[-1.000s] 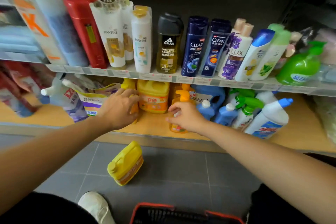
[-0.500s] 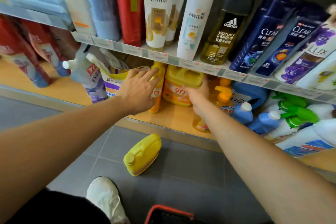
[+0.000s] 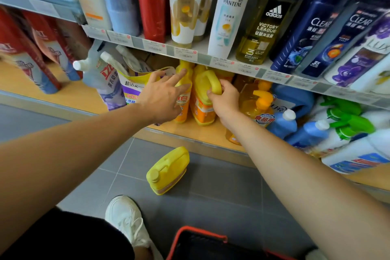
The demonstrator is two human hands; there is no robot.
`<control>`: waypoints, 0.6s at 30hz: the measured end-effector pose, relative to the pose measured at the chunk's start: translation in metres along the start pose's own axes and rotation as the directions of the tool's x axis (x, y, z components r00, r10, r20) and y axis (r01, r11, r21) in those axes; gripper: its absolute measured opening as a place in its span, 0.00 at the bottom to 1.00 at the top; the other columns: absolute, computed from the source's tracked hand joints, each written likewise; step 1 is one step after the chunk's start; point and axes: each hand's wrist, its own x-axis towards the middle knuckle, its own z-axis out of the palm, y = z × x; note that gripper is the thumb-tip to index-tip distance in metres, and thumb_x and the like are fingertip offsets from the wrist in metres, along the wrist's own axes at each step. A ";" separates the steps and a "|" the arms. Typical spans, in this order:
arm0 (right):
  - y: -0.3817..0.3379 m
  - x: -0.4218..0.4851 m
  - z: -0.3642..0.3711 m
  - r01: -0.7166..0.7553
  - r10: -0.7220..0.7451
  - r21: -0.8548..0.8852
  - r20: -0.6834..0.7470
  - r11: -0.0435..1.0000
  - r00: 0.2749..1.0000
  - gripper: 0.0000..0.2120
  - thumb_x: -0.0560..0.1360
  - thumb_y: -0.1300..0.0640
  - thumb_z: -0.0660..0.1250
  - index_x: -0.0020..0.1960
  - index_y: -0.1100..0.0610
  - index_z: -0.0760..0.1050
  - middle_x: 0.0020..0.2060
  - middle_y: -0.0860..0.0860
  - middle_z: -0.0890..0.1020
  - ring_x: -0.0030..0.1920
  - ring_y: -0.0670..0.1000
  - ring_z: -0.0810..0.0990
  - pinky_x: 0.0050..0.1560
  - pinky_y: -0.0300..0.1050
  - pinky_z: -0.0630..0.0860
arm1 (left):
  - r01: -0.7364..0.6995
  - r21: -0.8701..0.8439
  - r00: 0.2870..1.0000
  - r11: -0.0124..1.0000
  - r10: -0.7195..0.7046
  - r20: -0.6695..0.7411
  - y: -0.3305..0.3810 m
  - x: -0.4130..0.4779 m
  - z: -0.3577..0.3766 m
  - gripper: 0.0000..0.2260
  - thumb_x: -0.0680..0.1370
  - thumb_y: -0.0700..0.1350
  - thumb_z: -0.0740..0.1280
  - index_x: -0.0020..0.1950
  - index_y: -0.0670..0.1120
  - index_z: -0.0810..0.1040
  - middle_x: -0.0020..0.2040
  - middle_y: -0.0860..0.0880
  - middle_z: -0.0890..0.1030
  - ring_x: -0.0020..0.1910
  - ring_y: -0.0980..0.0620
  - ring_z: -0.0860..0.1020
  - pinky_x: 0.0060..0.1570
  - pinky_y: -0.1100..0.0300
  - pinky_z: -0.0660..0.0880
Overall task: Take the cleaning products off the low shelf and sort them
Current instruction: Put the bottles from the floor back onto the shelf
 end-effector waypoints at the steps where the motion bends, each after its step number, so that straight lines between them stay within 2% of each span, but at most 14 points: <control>1: -0.001 0.001 0.000 -0.019 0.018 0.015 0.025 1.000 1.000 0.14 0.75 0.57 0.73 0.60 0.49 0.78 0.58 0.56 0.80 0.61 0.60 0.78 0.65 0.60 0.74 | 0.001 0.001 1.000 1.000 -0.001 0.002 0.000 0.000 0.000 0.30 0.77 0.56 0.66 0.78 0.55 0.65 0.83 0.45 0.54 0.76 0.43 0.66 0.74 0.45 0.54; 5: -0.003 -0.003 -0.012 -0.087 0.087 -0.007 0.106 0.996 0.991 0.11 0.75 0.51 0.72 0.54 0.55 0.81 0.54 0.57 0.83 0.60 0.62 0.78 0.65 0.61 0.73 | -0.005 -0.004 1.000 1.000 0.005 0.017 0.004 0.004 -0.003 0.33 0.76 0.56 0.65 0.80 0.52 0.60 0.83 0.43 0.54 0.76 0.43 0.66 0.75 0.46 0.54; 9: -0.003 -0.021 -0.033 -0.056 0.062 -0.059 0.095 0.997 0.994 0.13 0.76 0.47 0.71 0.40 0.55 0.79 0.46 0.58 0.83 0.57 0.63 0.79 0.62 0.64 0.74 | 0.014 -0.098 0.999 0.995 -0.009 0.051 0.011 0.005 -0.010 0.36 0.76 0.56 0.65 0.81 0.50 0.57 0.82 0.41 0.55 0.77 0.41 0.64 0.75 0.46 0.55; 12: -0.004 -0.038 -0.051 0.009 0.001 -0.078 0.129 0.997 0.992 0.10 0.78 0.48 0.70 0.43 0.54 0.81 0.47 0.55 0.84 0.56 0.60 0.79 0.62 0.65 0.74 | 0.077 -0.299 0.997 0.951 -0.080 0.001 0.017 0.002 -0.017 0.34 0.76 0.53 0.68 0.80 0.49 0.60 0.81 0.43 0.60 0.76 0.40 0.65 0.72 0.45 0.60; 15: -0.010 -0.054 -0.077 0.052 -0.045 -0.044 0.150 0.998 0.988 0.09 0.78 0.50 0.70 0.46 0.55 0.82 0.44 0.53 0.84 0.50 0.56 0.81 0.56 0.60 0.78 | 0.120 -0.551 0.988 0.826 -0.153 -0.014 0.028 -0.004 -0.023 0.30 0.78 0.51 0.69 0.79 0.49 0.64 0.76 0.46 0.70 0.71 0.44 0.72 0.66 0.47 0.72; 18: -0.019 -0.068 -0.110 0.116 -0.104 -0.042 0.222 0.992 0.969 0.09 0.77 0.51 0.72 0.44 0.56 0.83 0.41 0.52 0.84 0.47 0.54 0.82 0.49 0.53 0.77 | 0.193 -0.789 0.977 0.584 -0.191 0.097 0.045 -0.011 -0.037 0.28 0.81 0.51 0.68 0.79 0.51 0.65 0.73 0.53 0.71 0.69 0.52 0.72 0.66 0.51 0.73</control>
